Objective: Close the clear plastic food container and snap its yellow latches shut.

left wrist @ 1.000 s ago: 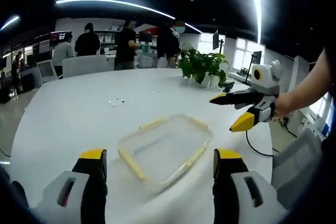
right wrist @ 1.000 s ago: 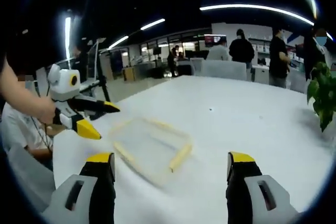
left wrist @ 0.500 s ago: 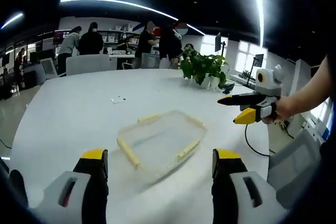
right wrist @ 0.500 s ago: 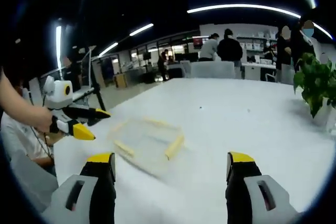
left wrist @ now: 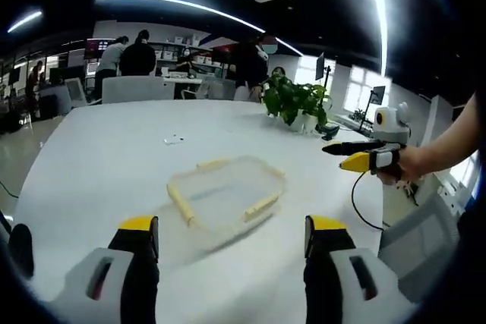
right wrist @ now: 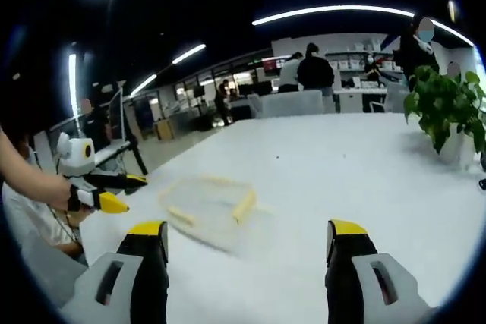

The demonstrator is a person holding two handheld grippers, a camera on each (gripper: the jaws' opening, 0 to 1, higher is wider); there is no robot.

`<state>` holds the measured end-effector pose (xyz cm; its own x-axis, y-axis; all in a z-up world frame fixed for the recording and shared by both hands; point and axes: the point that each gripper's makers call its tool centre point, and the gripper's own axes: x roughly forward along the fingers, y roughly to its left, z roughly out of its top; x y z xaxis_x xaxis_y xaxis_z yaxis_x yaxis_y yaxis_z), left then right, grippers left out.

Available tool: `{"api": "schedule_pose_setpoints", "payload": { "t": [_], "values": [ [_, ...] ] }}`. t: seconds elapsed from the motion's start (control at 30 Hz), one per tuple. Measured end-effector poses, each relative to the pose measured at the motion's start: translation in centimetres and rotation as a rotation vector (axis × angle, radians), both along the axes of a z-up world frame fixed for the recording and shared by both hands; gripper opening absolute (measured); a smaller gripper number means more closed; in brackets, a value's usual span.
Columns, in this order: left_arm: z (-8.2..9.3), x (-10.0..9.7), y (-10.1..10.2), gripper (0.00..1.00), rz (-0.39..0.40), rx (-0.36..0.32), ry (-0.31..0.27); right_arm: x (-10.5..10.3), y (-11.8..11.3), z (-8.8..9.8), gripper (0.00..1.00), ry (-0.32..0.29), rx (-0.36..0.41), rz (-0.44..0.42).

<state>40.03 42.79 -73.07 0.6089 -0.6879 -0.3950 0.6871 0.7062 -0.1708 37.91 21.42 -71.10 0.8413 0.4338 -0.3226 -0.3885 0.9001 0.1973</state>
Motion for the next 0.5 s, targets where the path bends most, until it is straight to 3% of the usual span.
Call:
{"api": "schedule_pose_setpoints", "payload": {
  "t": [0.5],
  "values": [
    [-0.1, -1.9, 2.3, 0.77, 0.046, -0.024, 0.012, -2.1, -0.4, 0.3, 0.86, -0.004, 0.025, -0.026]
  ]
}}
